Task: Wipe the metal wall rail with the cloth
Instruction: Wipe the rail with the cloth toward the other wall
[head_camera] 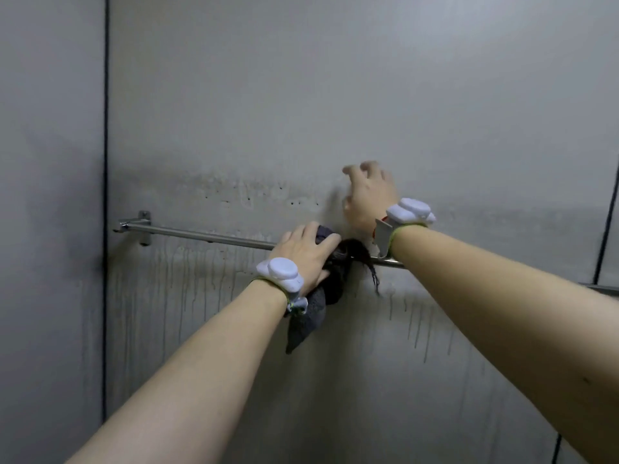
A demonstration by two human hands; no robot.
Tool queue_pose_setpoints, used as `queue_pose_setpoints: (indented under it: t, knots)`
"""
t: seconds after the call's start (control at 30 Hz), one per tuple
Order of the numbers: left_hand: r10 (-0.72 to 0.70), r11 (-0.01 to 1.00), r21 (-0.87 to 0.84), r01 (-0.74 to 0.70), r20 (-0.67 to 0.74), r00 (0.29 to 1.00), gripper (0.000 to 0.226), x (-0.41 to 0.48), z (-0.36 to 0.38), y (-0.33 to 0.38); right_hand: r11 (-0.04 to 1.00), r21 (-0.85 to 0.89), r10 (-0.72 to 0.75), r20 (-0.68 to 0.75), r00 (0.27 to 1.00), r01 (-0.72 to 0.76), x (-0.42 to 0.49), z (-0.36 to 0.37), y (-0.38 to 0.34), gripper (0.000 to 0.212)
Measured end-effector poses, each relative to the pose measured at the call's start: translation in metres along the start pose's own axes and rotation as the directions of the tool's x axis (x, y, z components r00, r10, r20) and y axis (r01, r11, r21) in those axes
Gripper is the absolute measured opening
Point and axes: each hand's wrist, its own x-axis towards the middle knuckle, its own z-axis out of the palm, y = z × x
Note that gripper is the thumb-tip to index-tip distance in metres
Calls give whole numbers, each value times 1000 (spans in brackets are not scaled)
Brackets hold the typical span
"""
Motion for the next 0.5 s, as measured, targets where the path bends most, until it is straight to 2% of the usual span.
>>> queue_pose_setpoints:
  t: [0.1,0.2,0.27,0.37,0.43,0.5]
  knots:
    - [-32,990,-139,37,36,999,54,-5,-1,-23,952,-277,-109,97,989,132,29,10,2,59]
    - [-53,987,-149,60,51,997,52,-12,1,-48,899,-396,-160,104,982,188,39,27,4,72]
    - [-132,987,-84,134,30,991,45,-17,-3,-71,897,-397,-183,71,981,195,36,33,3,77]
    - [-394,918,53,393,12,919,39,-19,-7,-91,899,-390,-191,55,980,197,37,33,8,77]
    - [-542,840,35,541,32,839,38,-15,-9,-85,898,-396,-187,52,981,193,37,34,5,76]
    - [-572,816,-77,573,44,819,39,-8,-7,-58,898,-398,-186,44,981,188,36,36,4,75]
